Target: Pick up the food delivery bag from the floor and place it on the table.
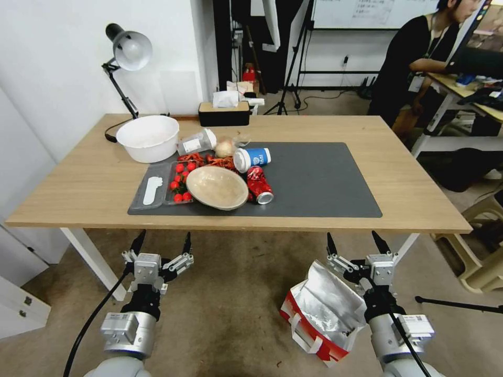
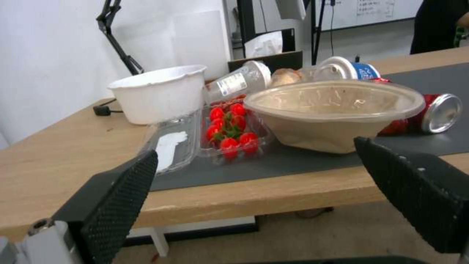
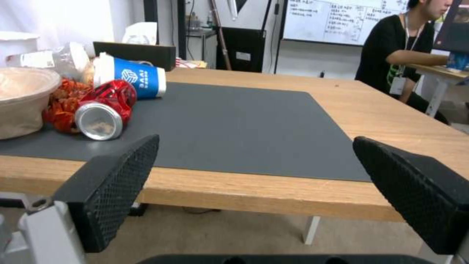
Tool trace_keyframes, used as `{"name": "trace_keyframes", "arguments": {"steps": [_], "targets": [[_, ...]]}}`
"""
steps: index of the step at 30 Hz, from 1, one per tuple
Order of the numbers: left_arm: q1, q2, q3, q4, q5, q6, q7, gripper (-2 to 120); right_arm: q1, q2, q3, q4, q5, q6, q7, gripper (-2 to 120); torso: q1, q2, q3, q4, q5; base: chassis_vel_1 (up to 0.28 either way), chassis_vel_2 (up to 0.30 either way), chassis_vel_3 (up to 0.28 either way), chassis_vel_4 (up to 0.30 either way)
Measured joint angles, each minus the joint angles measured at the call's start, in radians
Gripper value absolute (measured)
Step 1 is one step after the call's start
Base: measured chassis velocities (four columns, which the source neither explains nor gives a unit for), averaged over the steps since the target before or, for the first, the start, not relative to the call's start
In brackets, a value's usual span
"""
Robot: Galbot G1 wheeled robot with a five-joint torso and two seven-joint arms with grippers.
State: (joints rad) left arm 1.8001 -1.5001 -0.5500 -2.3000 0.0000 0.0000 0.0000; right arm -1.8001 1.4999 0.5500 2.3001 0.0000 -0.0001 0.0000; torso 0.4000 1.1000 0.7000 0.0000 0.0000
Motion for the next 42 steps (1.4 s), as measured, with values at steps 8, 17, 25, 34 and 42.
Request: {"name": "trace_keyframes", "arguments": {"steps": [8, 17, 25, 34, 42], "targets": [[0.0, 0.0, 0.0, 0.0, 0.0, 0.0, 0.0, 100, 0.0, 0.0, 0.0, 0.0, 0.0, 0.0, 0.0, 100, 0.0, 0.0, 0.0, 0.0, 0.0001, 0.0, 0.0, 0.0, 0.0], [0.0, 0.0, 0.0, 0.0, 0.0, 0.0, 0.0, 100, 0.0, 0.0, 0.0, 0.0, 0.0, 0.0, 0.0, 100, 0.0, 0.0, 0.0, 0.0, 0.0, 0.0, 0.0, 0.0, 0.0], [-0.002, 0.0, 0.0, -0.002, -0.008, 0.006, -0.001, 100, 0.001, -0.001, 0.003, 0.002, 0.004, -0.005, 0.0, 100, 0.0, 0.0, 0.0, 0.0, 0.0001, 0.0, 0.0, 0.0, 0.0], [-0.088, 0.015, -0.02, -0.096, -0.274, 0.229, -0.069, 100, 0.072, -0.041, 0.137, 0.094, 0.153, -0.245, 0.018, 100, 0.0, 0.0, 0.0, -0.0001, 0.0001, 0.0, 0.0, 0.0, 0.0], [-0.09, 0.021, -0.025, -0.09, -0.3, 0.225, -0.073, 100, 0.104, -0.058, 0.196, 0.134, 0.219, -0.348, 0.027, 100, 0.0, 0.0, 0.0, 0.0001, -0.0002, 0.0, 0.0, 0.0, 0.0]]}}
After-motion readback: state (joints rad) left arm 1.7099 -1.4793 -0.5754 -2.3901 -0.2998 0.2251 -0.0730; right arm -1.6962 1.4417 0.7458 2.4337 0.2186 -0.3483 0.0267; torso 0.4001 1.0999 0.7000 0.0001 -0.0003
